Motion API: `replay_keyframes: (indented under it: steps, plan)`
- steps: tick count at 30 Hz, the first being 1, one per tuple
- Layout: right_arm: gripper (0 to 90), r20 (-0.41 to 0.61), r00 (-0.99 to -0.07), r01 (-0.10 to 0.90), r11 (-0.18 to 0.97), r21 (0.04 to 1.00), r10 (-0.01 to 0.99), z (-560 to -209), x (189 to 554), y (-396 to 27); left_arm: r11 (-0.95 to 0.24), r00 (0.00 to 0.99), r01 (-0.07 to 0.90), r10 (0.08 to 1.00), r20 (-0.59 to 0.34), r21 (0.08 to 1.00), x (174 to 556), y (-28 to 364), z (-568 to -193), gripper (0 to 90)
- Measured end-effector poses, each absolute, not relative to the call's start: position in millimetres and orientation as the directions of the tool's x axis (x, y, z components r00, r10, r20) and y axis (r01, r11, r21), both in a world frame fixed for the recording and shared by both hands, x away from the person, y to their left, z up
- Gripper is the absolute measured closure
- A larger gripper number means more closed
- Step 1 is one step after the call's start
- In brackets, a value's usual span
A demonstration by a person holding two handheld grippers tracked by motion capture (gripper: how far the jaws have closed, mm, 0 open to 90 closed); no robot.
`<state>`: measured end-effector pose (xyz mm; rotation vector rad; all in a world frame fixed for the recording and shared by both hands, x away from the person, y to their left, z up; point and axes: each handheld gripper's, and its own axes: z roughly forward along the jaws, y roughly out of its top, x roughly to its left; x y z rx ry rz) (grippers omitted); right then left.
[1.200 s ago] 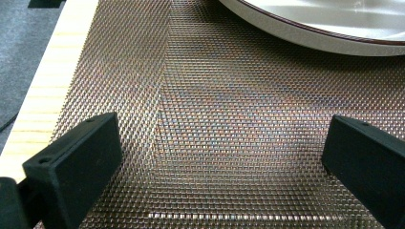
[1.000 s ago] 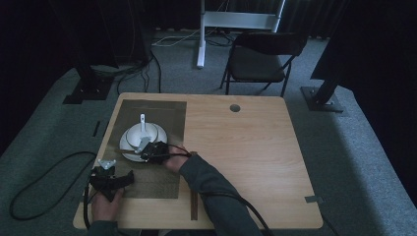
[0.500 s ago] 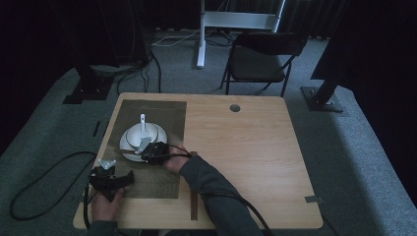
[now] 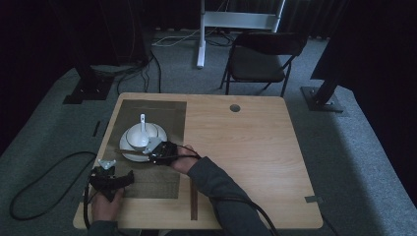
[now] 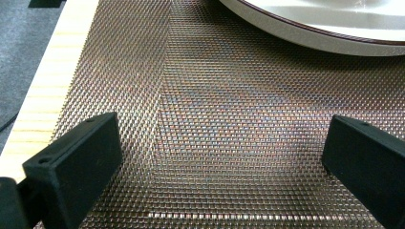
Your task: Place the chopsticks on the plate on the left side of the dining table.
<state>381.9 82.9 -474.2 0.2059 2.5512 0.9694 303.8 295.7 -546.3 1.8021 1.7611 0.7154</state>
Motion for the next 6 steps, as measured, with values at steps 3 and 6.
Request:
replay_keyframes:
  steps: [3, 6]
  plan:
    - [69.4, -0.304, -0.903, 0.016, 0.731, 0.682, 0.303, -473, 381, 68, -0.022, 0.016, 0.726, 1.0, 0.015, 0.687, 304, 296, -546, 0.2]
    - [68.7, -0.285, -0.897, 0.045, 0.711, 0.702, 0.338, -473, 381, 50, -0.022, 0.016, 0.726, 1.0, 0.015, 0.687, 304, 296, -546, 0.2]
